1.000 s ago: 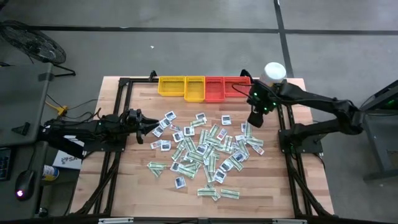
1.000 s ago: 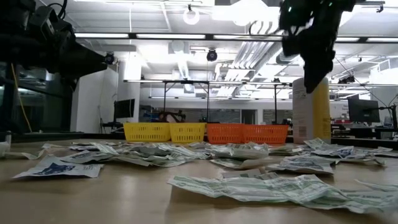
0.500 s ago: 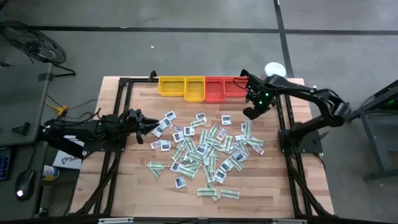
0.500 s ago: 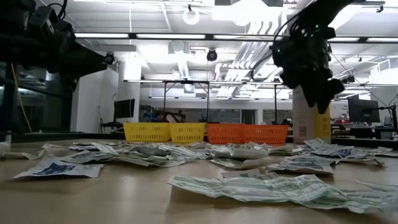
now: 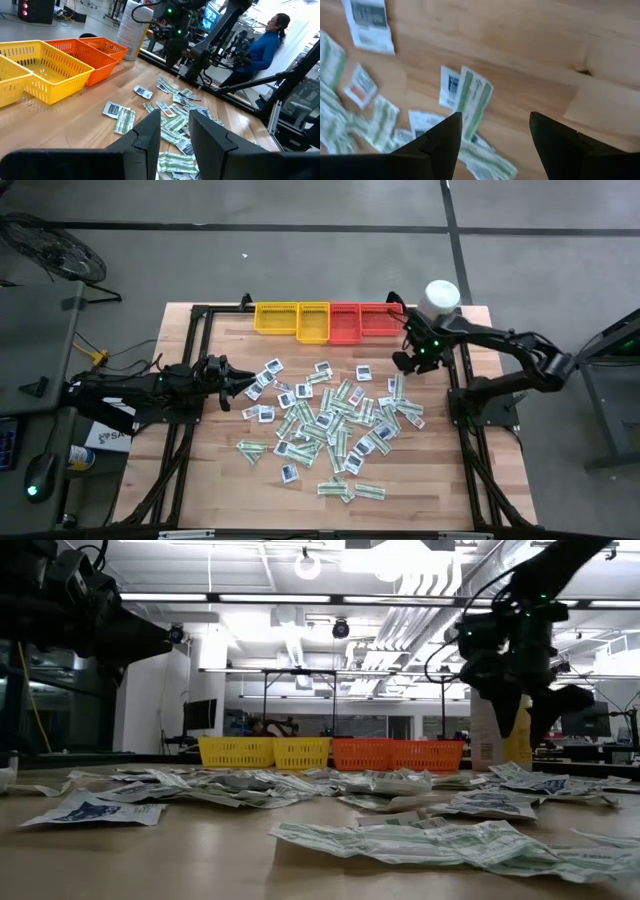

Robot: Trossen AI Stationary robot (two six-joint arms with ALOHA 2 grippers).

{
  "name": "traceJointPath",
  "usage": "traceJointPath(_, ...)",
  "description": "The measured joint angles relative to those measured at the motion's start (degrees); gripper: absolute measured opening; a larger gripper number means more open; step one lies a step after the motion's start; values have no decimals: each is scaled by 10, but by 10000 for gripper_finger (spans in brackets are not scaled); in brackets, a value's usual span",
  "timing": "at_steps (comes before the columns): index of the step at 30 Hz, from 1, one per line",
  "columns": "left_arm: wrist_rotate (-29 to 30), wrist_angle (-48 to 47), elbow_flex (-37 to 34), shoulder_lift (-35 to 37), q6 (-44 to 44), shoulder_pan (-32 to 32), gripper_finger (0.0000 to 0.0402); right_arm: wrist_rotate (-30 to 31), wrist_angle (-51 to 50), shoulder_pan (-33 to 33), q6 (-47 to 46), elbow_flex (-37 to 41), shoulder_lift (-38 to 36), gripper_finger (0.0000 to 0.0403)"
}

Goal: Pick & Place First Aid Supplies
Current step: Put the green pad into the right orange bin

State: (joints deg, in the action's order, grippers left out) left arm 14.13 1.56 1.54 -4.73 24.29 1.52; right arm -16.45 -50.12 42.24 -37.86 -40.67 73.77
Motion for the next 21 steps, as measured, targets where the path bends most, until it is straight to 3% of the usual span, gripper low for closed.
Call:
traceJointPath(11, 0, 0, 0, 0, 0, 0, 101, -6, 201, -9, -88, 123, -23, 226)
traceJointPath(21, 0, 0, 0, 0, 0, 0, 101, -11, 237, -19, -93, 135, -23, 226)
